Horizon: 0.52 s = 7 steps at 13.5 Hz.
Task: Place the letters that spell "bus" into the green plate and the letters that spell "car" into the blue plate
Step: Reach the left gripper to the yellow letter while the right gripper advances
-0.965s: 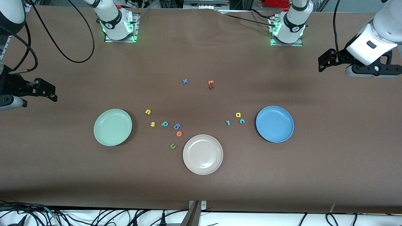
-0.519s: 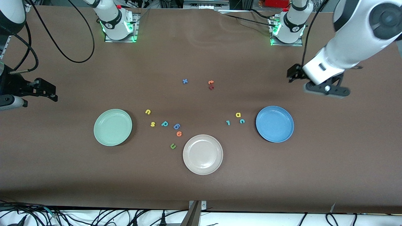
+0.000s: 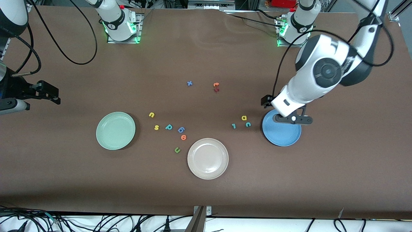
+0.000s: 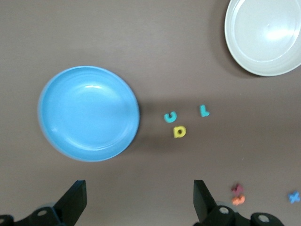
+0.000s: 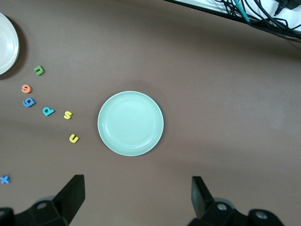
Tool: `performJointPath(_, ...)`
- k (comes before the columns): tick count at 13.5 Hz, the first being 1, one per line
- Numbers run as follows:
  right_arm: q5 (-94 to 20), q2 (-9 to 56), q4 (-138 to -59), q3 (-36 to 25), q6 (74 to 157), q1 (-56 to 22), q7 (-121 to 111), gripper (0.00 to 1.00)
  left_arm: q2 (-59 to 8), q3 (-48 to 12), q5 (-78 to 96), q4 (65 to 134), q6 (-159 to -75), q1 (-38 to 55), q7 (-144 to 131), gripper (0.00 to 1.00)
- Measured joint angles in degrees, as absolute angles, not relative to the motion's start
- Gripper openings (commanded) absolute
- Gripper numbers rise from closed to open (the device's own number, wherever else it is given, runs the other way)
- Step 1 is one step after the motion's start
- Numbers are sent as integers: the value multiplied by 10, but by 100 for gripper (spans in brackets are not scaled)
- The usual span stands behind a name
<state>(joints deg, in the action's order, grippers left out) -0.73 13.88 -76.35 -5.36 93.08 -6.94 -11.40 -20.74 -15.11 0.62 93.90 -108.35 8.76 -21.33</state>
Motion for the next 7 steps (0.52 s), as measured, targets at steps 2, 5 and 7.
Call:
performJointPath(2,-7,140,-764,-53,930,-71,-114,100,-246,-151,6,939,-1124,113,-249,100)
performJointPath(5,-7,139,-773,-54,927,-69,-114,100,-299,-151,-3,940,-1170,140,-273,100)
performJointPath(7,-7,134,-781,-55,927,-69,-114,100,-329,-151,-19,940,-1181,146,-280,100)
